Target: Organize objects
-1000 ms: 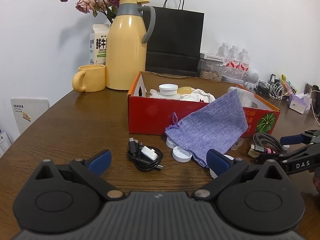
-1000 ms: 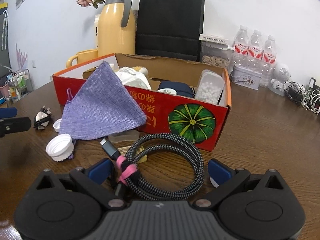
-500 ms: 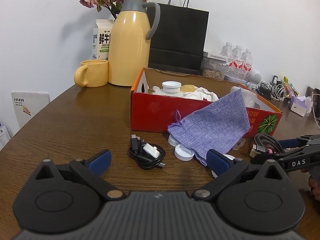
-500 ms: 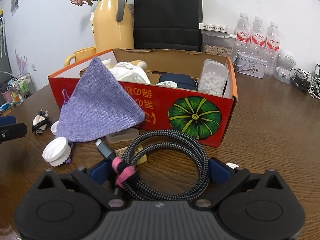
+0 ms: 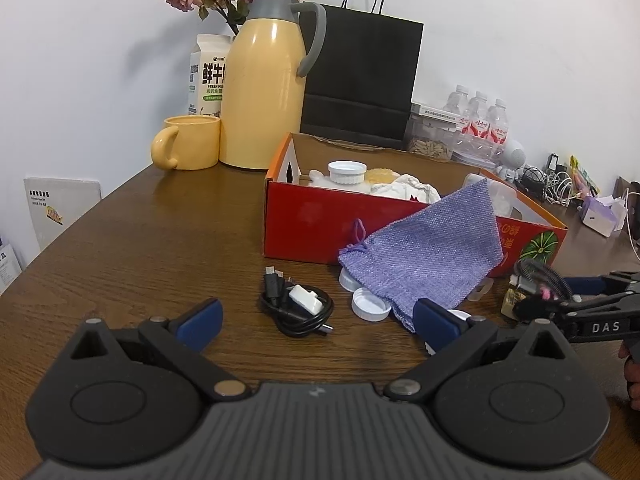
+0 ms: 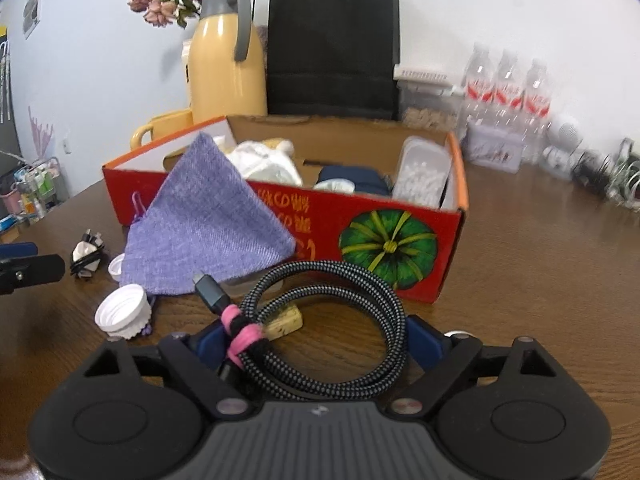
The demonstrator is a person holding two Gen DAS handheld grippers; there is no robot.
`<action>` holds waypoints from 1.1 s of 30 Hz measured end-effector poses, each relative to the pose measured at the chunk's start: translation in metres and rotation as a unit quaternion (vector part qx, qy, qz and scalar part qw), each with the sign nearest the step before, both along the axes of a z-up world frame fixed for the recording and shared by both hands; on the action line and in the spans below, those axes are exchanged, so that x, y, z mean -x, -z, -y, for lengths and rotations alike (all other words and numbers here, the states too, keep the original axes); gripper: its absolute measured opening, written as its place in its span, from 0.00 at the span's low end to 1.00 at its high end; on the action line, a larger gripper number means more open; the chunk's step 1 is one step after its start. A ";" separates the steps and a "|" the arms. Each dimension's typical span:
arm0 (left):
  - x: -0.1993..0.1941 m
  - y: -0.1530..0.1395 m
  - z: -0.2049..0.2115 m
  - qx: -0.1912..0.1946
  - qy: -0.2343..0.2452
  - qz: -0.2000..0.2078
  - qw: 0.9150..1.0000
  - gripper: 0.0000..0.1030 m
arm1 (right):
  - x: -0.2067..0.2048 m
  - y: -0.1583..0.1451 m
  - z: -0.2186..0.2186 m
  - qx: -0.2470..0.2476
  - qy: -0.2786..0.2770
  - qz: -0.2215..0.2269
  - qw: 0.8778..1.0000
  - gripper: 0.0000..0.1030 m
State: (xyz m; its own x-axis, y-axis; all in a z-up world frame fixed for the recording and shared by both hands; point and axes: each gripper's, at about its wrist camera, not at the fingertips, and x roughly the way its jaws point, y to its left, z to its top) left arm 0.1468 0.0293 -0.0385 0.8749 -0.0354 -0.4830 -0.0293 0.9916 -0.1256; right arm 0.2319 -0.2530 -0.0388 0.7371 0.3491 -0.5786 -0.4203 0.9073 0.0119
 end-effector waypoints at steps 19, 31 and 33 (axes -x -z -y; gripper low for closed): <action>-0.015 0.002 0.004 -0.024 -0.009 -0.028 0.999 1.00 | 0.055 -0.020 -0.006 -0.018 0.054 0.134 0.989 0.87; -0.051 0.007 -0.012 0.010 -0.045 -0.075 0.996 0.96 | 0.060 -0.020 -0.005 -0.021 0.054 0.145 0.988 0.87; -0.053 0.009 -0.008 0.004 -0.041 -0.080 0.996 0.87 | 0.061 -0.020 -0.005 -0.021 0.054 0.147 0.987 0.87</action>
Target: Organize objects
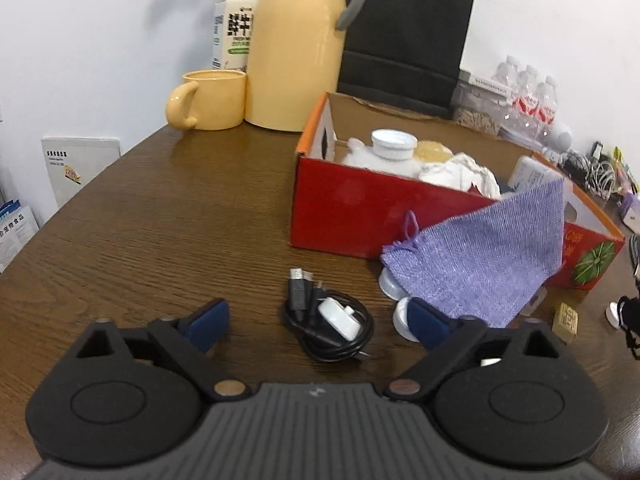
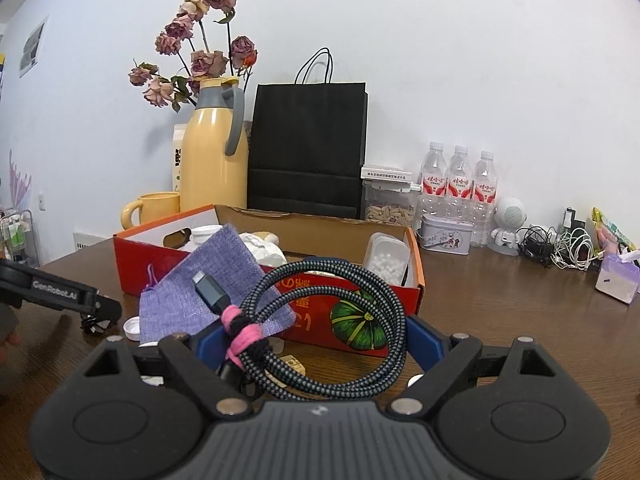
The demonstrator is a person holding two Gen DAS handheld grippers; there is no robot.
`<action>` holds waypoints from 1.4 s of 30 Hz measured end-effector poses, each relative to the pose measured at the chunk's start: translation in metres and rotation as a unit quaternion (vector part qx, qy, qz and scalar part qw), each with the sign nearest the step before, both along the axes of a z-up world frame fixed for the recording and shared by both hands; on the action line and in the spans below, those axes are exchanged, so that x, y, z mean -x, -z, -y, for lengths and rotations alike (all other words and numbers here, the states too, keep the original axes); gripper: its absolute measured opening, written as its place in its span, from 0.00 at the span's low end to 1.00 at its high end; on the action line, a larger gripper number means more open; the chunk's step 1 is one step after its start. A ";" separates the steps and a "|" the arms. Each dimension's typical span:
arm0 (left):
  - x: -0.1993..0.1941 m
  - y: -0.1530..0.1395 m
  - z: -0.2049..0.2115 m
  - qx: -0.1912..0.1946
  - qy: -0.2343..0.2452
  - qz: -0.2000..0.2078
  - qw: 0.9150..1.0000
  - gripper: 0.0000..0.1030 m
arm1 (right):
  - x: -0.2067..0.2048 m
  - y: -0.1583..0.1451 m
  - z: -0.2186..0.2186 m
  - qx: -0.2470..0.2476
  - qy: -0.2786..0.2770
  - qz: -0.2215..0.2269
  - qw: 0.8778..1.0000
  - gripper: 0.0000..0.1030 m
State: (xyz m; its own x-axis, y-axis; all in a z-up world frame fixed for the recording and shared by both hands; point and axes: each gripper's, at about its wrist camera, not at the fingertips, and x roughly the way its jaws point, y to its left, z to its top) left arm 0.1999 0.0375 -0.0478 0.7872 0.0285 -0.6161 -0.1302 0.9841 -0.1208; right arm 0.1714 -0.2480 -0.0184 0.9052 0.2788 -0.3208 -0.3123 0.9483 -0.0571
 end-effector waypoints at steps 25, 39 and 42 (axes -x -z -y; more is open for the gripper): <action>0.026 -0.011 0.020 -0.052 0.023 0.081 0.995 0.47 | 0.004 -0.001 0.001 -0.001 -0.004 0.010 1.000 0.87; 0.031 -0.010 0.025 -0.084 0.032 0.051 0.995 0.87 | 0.005 -0.001 0.002 -0.002 -0.006 0.011 1.000 0.87; 0.039 -0.020 0.022 -0.075 0.027 0.068 0.995 0.81 | 0.005 -0.002 0.002 -0.003 -0.007 0.012 1.000 0.87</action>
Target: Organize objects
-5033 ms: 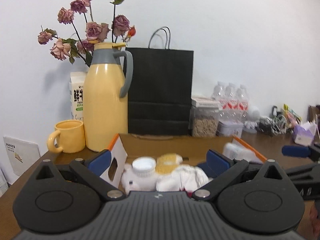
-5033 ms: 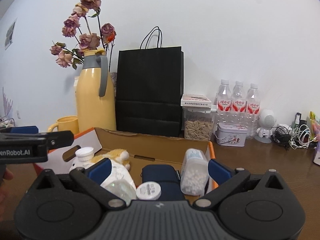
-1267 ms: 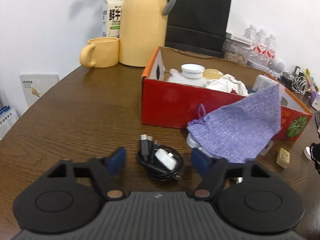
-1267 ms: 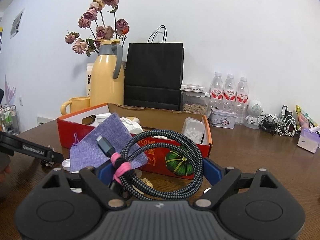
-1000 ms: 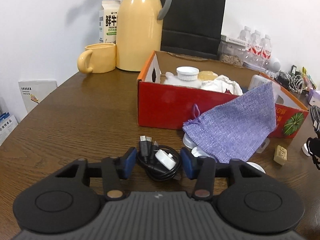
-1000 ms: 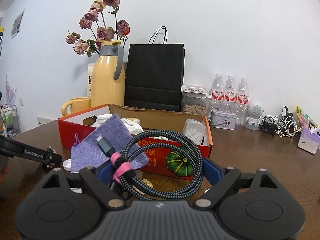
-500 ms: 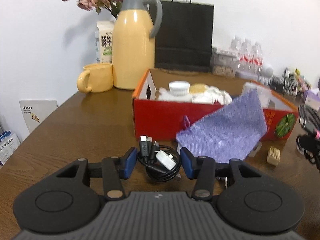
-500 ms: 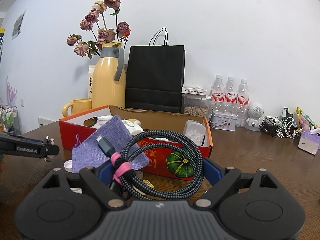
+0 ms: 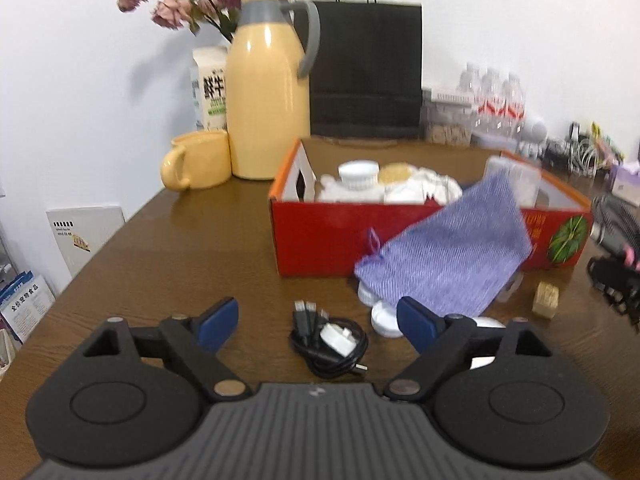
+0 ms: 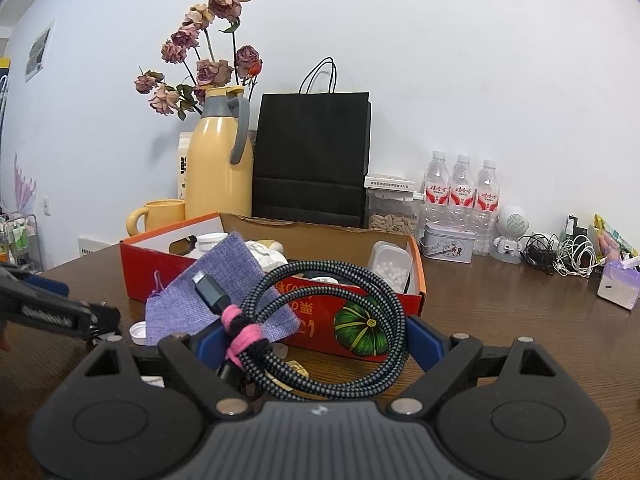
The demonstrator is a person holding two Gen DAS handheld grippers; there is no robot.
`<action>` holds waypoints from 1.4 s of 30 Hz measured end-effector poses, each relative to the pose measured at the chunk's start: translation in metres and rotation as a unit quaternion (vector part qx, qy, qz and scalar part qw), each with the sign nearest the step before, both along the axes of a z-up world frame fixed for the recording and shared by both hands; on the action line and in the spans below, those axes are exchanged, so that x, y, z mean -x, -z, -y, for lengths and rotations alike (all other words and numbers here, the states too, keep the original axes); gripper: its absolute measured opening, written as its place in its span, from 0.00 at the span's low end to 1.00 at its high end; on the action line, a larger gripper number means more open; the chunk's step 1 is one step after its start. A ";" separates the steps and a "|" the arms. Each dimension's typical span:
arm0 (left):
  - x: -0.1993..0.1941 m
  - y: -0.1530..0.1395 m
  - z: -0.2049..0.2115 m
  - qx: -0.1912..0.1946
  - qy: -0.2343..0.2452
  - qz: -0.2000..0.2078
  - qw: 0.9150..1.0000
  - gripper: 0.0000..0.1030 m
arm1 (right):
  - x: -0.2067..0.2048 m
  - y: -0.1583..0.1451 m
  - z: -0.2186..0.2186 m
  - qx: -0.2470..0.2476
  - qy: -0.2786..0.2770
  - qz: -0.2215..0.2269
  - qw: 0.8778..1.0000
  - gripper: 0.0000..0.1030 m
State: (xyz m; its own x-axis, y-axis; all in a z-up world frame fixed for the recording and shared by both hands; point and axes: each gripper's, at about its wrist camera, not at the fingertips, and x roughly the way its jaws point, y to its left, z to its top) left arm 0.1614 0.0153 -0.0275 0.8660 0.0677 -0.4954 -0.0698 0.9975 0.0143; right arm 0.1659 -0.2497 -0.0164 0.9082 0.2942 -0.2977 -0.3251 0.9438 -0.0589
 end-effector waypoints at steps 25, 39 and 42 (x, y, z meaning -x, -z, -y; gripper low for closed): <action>-0.005 0.006 -0.004 0.075 -0.008 -0.036 0.996 0.22 | 0.004 0.000 0.001 -0.002 -0.010 0.008 1.000 0.87; -0.006 0.006 -0.020 0.146 -0.016 -0.040 0.988 0.10 | 0.005 0.000 0.001 -0.002 -0.010 0.009 1.000 0.87; -0.004 0.005 -0.019 0.145 -0.012 -0.037 0.989 0.09 | 0.005 0.000 0.001 -0.002 -0.010 0.009 1.000 0.87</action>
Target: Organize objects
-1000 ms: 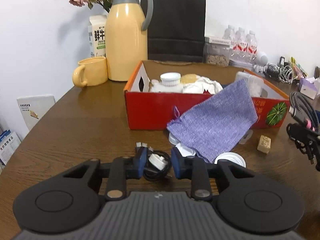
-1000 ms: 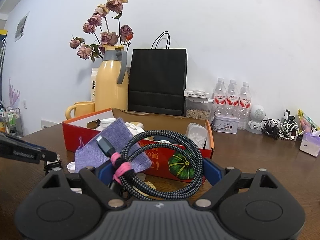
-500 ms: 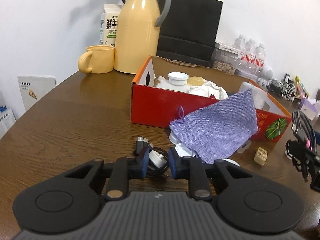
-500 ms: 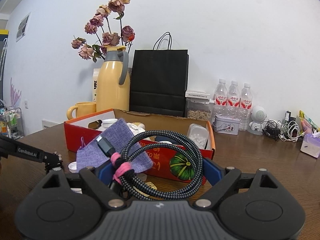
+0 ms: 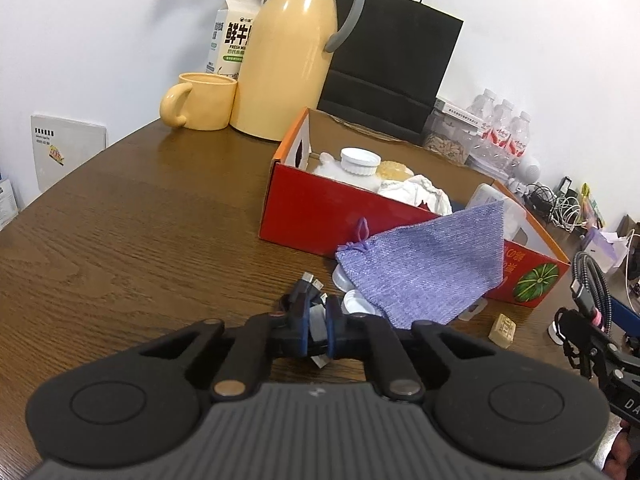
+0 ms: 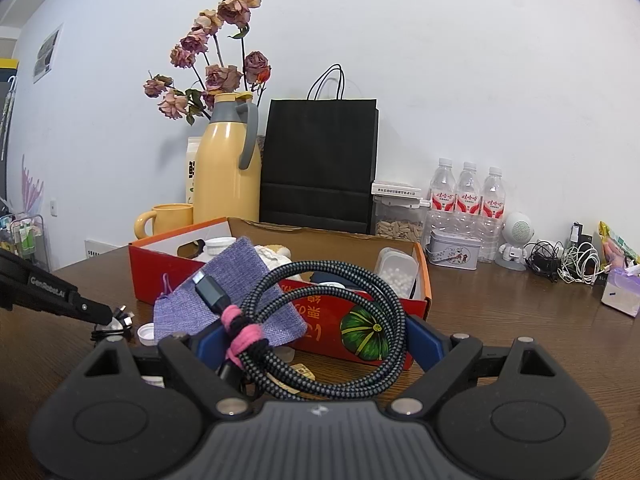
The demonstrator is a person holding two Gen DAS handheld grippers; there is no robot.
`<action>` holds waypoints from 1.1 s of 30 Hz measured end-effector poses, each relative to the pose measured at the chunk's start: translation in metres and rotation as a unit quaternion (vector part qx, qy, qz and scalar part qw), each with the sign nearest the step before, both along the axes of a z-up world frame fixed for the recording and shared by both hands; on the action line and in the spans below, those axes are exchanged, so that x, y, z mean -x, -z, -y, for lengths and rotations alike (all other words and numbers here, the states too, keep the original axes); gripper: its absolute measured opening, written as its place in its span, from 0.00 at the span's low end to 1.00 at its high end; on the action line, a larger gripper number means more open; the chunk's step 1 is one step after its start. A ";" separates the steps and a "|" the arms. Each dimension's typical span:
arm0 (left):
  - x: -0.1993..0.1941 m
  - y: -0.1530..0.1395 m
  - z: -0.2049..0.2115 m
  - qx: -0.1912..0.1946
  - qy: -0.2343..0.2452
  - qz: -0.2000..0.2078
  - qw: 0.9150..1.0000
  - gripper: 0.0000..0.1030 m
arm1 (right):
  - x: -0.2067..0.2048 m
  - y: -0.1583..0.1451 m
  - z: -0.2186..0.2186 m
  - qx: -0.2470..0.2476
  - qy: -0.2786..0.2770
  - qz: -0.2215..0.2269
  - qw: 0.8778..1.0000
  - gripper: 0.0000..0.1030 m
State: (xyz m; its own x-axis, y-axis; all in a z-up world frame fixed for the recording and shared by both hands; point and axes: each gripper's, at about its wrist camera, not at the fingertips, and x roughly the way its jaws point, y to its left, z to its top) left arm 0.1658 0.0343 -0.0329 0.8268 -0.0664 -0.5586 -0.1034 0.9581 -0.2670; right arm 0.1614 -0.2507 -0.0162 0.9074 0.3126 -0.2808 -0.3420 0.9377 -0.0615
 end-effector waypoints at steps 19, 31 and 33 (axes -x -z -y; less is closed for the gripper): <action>0.012 -0.013 0.014 -0.087 0.009 0.054 0.995 0.01 | 0.000 0.000 0.000 0.000 0.000 0.000 1.000 0.87; 0.014 -0.002 0.010 -0.077 0.029 0.018 0.996 0.28 | 0.001 0.000 -0.001 0.000 -0.003 0.000 1.000 0.87; 0.015 -0.003 0.011 -0.079 0.032 0.022 0.996 0.31 | 0.001 0.000 -0.001 0.000 -0.003 -0.001 1.000 0.87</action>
State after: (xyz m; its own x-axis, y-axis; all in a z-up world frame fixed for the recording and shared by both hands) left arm 0.1510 0.0232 -0.0303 0.8471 -0.0344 -0.5303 -0.0321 0.9928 -0.1157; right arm 0.1605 -0.2501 -0.0162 0.9052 0.3177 -0.2821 -0.3477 0.9356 -0.0620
